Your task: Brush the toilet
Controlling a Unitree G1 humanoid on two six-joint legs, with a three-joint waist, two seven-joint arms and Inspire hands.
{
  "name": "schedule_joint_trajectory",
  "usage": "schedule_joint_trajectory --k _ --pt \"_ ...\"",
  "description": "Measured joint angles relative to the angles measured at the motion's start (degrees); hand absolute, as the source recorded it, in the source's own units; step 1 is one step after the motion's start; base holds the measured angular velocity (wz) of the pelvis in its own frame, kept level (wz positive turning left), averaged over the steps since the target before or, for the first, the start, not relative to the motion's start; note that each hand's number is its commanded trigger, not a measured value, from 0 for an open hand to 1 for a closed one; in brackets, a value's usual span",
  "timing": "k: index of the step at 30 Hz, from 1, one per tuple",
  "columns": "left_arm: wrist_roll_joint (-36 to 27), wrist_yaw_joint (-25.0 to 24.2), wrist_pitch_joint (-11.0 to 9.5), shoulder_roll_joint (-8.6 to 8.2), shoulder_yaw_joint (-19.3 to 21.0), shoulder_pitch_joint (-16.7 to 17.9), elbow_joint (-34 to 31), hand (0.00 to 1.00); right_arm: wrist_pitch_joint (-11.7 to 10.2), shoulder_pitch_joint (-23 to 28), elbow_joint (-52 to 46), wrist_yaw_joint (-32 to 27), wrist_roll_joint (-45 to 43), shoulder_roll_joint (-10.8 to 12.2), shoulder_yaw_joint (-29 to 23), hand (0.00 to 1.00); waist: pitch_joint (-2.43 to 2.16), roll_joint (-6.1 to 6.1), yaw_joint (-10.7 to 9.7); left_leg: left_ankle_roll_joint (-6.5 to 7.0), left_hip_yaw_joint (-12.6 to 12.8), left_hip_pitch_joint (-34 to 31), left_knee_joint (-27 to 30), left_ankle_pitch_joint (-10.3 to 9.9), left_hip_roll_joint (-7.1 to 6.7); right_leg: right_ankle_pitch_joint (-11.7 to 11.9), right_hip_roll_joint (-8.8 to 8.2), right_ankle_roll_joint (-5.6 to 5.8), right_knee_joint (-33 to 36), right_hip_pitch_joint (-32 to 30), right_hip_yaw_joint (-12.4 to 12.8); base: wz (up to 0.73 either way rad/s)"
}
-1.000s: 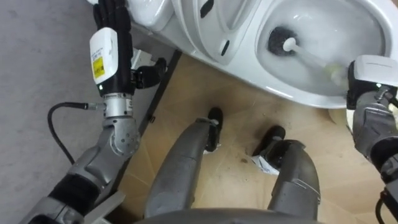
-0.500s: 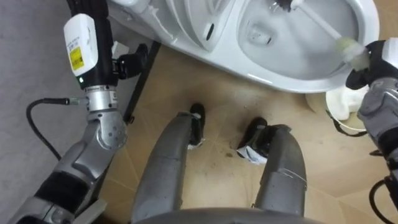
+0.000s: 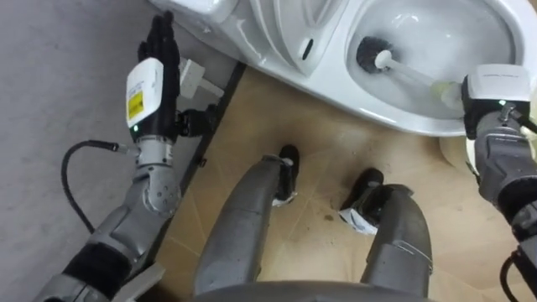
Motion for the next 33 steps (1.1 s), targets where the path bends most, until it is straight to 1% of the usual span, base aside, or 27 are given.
schedule_joint_trajectory --k 1,3,5,6,7,8,9,10,12,13,14,15,16,17,18,19,20,21,22,23,25,26,28,30,32,33 --pt "-1.39 -0.23 -0.49 -0.03 -0.51 0.39 0.01 0.0 0.33 0.88 -0.57 -0.13 0.01 0.63 -0.01 1.0 0.0 -0.01 -0.37 -0.22 -0.43 0.12 -0.09 -0.14 0.09 -0.12 0.37 0.01 -0.31 0.39 -0.16 0.09" --pt "-2.34 -0.31 -1.56 -0.19 -0.81 0.4 0.04 0.0 0.56 2.04 -2.24 -0.26 -0.06 0.91 -0.46 1.0 0.0 -0.03 -0.92 -0.33 -0.5 0.2 -0.89 -0.1 0.12 -0.23 0.64 0.08 -0.9 0.43 -0.1 0.05" --pt "-2.34 -1.28 -3.35 -0.07 -0.77 0.38 0.08 0.0 0.57 2.7 -3.51 -0.78 -0.13 2.18 -1.72 1.0 -0.03 -0.1 -1.79 -0.62 -0.5 0.32 -1.75 -0.11 0.42 -0.09 1.06 -0.12 -1.85 0.56 -0.32 -0.06" --pt "-2.57 -1.52 -3.49 -0.08 -0.79 0.4 0.11 0.0 0.57 2.78 -3.9 -0.76 -0.15 2.27 -1.72 1.0 -0.04 -0.1 -2.08 -0.68 -0.5 0.35 -1.92 -0.1 0.49 -0.09 1.11 -0.15 -2.05 0.62 -0.43 0.0" --pt "-3.6 -1.9 -4.47 0.01 -0.69 0.95 0.69 0.0 0.55 2.96 -4.36 -0.76 -0.16 2.35 -1.7 1.0 -0.03 -0.1 -2.53 -0.72 -0.47 0.32 -1.9 -0.09 0.58 -0.11 1.18 -0.21 -2.07 0.68 -0.51 0.0" --pt "-4.21 -2.95 -4.95 0.09 -0.69 0.99 1.71 0.0 0.55 2.81 -4.36 -0.29 -0.15 2.54 -1.7 1.0 -0.03 -0.1 -2.58 -0.82 -0.44 0.18 -1.37 -0.17 0.96 -0.22 1.36 -0.39 -2.17 0.99 -0.92 0.0" --pt "-4.85 -3.59 -5.03 0.12 -0.69 1.06 2.15 0.0 0.55 2.76 -4.35 -0.03 -0.15 2.58 -1.7 1.0 -0.02 -0.12 -2.57 -0.85 -0.53 0.13 -0.9 -0.19 1.06 -0.29 1.43 -0.49 -2.22 1.16 -1.11 0.03" --pt "-6.4 -4.4 -5.0 0.28 -0.7 0.72 2.44 0.0 0.51 2.6 -4.15 0.22 -0.01 2.4 -1.65 1.0 0.05 -0.26 -2.52 -0.85 -0.55 0.13 -0.61 -0.19 1.16 -0.47 1.57 -0.51 -2.24 1.3 -1.03 0.0" --pt "-8.09 -4.89 -5.0 0.63 -0.83 -0.64 2.44 0.0 -0.03 1.49 -2.36 0.16 1.76 0.82 -0.45 1.0 0.08 -0.29 -1.29 -0.85 -0.51 0.02 -0.15 -0.2 1.3 -0.5 1.61 -0.48 -2.34 1.22 -0.71 -0.05" --pt "-8.98 -4.88 -5.06 1.08 -0.87 -1.86 2.39 0.0 -0.9 0.06 -0.4 -0.25 5.04 -1.03 1.74 1.0 0.26 -0.57 -0.26 -0.85 -0.5 -0.01 0.15 -0.21 1.2 -0.62 1.34 -0.56 -1.92 0.98 -0.32 -0.09" --pt "-9.33 -4.82 -5.06 1.49 -0.9 -2.4 2.24 0.0 -1.58 -0.78 0.91 -0.57 7.13 -1.86 2.71 1.0 0.45 -0.86 -0.05 -0.85 -0.44 0.02 0.12 -0.2 1.01 -0.71 1.07 -0.57 -1.52 0.73 -0.12 0.0" --pt "-10.32 -4.62 -5.09 2.75 -0.9 -3.13 1.61 0.0 -3.12 -2.41 2.98 -0.94 12.45 -2.52 3.33 1.0 0.85 -1.54 0.19 -0.84 0.35 -0.09 0.15 -0.2 0.9 -1.14 0.55 -0.49 -0.4 -0.06 0.4 0.07" --pt "-10.2 -4.24 -4.94 4.06 -0.59 -3.52 0.92 0.0 -4.66 -3.44 4.54 -1.59 18.41 -2.68 3.13 1.0 1.16 -2.57 0.25 -0.83 0.9 -0.72 0.26 -0.2 0.73 -1.5 0.24 -0.47 0.64 -1.31 1.01 0.14" --pt "-10.11 -3.47 -4.45 5.54 -0.58 -3.46 -0.06 0.0 -5.94 -3.83 4.9 -2.13 24.02 -2.73 2.79 1.0 1.23 -3.76 -0.08 -0.81 0.94 -1.47 0.38 -0.19 0.32 -1.77 -0.23 -0.6 1.71 -2.57 1.29 0.12" --pt "-10.1 -3.21 -4.37 6.03 -0.55 -3.56 -0.29 0.0 -6.7 -3.96 5.18 -2.28 26.79 -2.76 2.27 1.0 1.21 -4.47 -0.42 -0.81 1.1 -1.91 0.58 -0.18 0.17 -1.99 -0.39 -0.54 2.3 -3.27 1.62 0.11" --pt "-9.74 -2.75 -3.95 6.43 -0.42 -3.45 -0.34 0.0 -8.13 -4.72 6.17 -2.37 32.24 -2.79 1.52 1.0 1.32 -5.66 -0.7 -0.73 1.71 -2.64 0.92 -0.14 -0.17 -2.26 -0.94 -0.5 3.57 -4.67 2.37 0.07" --pt "-9.6 -2.49 -3.08 6.42 -0.17 -3.39 -1.24 0.0 -8.88 -5.49 6.85 -2.37 37.37 -2.79 0.04 1.0 1.34 -5.8 -1.68 -0.64 1.74 -3.52 1.69 -0.16 -0.21 -2.3 -1.1 -0.45 4.17 -5.38 2.46 0.06" --pt "-9.6 -2.34 -2.81 6.41 -0.02 -3.11 -1.83 0.0 -9.44 -5.58 6.84 -2.42 39.71 -2.78 -1.09 1.0 1.34 -5.8 -2.2 -0.55 1.79 -3.92 2.02 -0.12 -0.2 -2.31 -1.15 -0.42 4.36 -5.7 2.46 0.07" --pt "-9.02 -2.25 -2.63 5.96 0.43 -2.95 -2.13 0.0 -10.34 -5.58 6.84 -3.29 43.57 -2.69 -3.45 1.0 1.34 -5.8 -3.02 -0.3 1.84 -4.47 2.41 0.0 -0.51 -2.38 -1.63 -0.26 4.98 -6.19 2.46 0.14" --pt "-8.12 -2.14 -2.38 5.06 1.18 -3.03 -2.11 0.0 -11.01 -5.56 6.91 -3.41 45.57 -2.86 -4.05 1.0 1.34 -5.8 -4.04 -0.04 1.89 -4.72 2.58 0.12 -1.09 -2.5 -2.28 -0.08 5.72 -6.64 2.68 0.13" --pt "-7.0 -1.85 -1.97 4.27 1.52 -3.72 -2.11 0.0 -11.54 -5.51 7.03 -3.43 46.62 -2.79 -4.05 1.0 1.33 -5.79 -4.42 0.41 2.2 -4.76 2.64 0.04 -1.33 -2.52 -2.87 -0.03 6.44 -6.85 2.81 0.07" --pt "-6.67 -1.59 -1.46 4.0 1.46 -4.29 -2.05 0.0 -11.61 -5.42 7.43 -3.43 46.63 -2.55 -4.05 1.0 1.29 -5.71 -4.77 0.67 2.16 -4.59 2.52 0.21 -1.66 -2.47 -3.13 0.1 6.64 -6.79 2.87 0.08" --pt "-5.77 -0.96 -1.31 3.65 1.56 -4.49 -2.06 0.0 -11.78 -4.53 7.5 -3.78 46.47 -2.17 -4.06 1.0 1.29 -5.7 -4.97 0.96 2.22 -4.34 2.4 0.43 -2.13 -2.48 -3.83 0.17 7.14 -6.64 2.84 0.13" --pt "-2.46 -0.36 -1.3 2.72 2.1 -4.48 -0.98 0.0 -11.8 -4.27 7.49 -4.19 44.23 -1.93 -4.12 1.0 1.24 -5.62 -4.8 1.19 2.37 -4.23 2.22 0.6 -2.28 -2.27 -3.95 0.26 7.08 -6.56 2.74 0.04" --pt "-0.11 0.04 -1.21 1.35 2.69 -4.41 -0.12 0.0 -11.78 -3.89 7.74 -4.66 39.43 -1.38 -4.18 1.0 1.18 -5.23 -3.79 1.2 2.13 -3.95 2.26 0.61 -2.05 -1.74 -3.64 0.11 6.42 -5.91 2.25 -0.07" --pt "0.26 0.04 -1.15 0.99 2.92 -4.35 -0.06 0.0 -11.67 -3.81 7.85 -4.68 37.75 -1.09 -4.35 1.0 1.16 -5.13 -3.42 1.2 2.11 -3.8 2.22 0.61 -1.92 -1.57 -3.47 0.16 6.11 -5.7 2.25 -0.1"
